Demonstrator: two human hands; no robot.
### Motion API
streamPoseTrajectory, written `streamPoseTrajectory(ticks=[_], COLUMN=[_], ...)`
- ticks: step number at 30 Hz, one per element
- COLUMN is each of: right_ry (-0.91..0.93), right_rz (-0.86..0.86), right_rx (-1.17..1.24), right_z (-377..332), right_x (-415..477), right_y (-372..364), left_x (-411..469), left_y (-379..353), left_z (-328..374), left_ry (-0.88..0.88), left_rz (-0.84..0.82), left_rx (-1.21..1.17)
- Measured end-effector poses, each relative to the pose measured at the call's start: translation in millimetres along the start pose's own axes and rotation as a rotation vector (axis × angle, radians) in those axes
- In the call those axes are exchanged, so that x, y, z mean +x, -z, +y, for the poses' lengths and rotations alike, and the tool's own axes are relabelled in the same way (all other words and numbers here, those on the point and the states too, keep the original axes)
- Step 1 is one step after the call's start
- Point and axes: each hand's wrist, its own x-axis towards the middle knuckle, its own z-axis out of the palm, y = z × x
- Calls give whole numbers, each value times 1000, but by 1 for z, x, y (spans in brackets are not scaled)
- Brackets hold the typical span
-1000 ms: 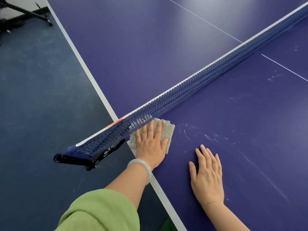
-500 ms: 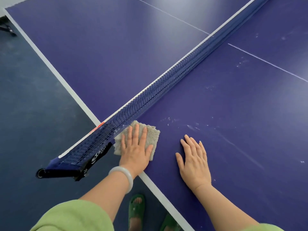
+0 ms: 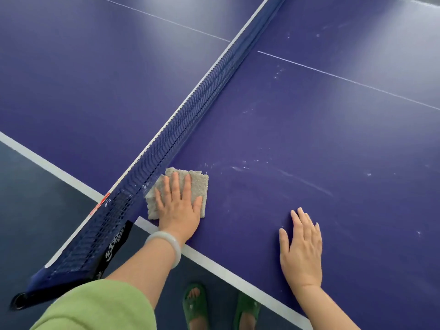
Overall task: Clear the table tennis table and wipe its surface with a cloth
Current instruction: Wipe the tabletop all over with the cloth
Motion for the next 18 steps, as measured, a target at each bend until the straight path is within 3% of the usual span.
streamPoseTrajectory(ticks=[2, 6, 8, 10, 15, 16, 18], right_ry=[-19, 2, 5, 0, -7, -6, -4], right_rz=[-10, -25, -12, 4, 20, 21, 24], right_rx=[-41, -72, -82, -99, -129, -134, -145], right_z=[-1, 4, 5, 4, 2, 3, 3], right_x=[1, 0, 0, 0, 1, 1, 0], right_y=[-2, -3, -4, -5, -9, -9, -10], left_x=[-13, -69, -74, -56, -1, -6, -34], left_y=[-2, -20, -19, -13, 5, 3, -6], left_z=[34, 74, 54, 22, -4, 8, 37], left_ry=[-85, -673, -823, -768, -159, -125, -243], left_rz=[16, -26, -33, 6, -20, -18, -6], left_rx=[-3, 52, 91, 122, 71, 45, 34])
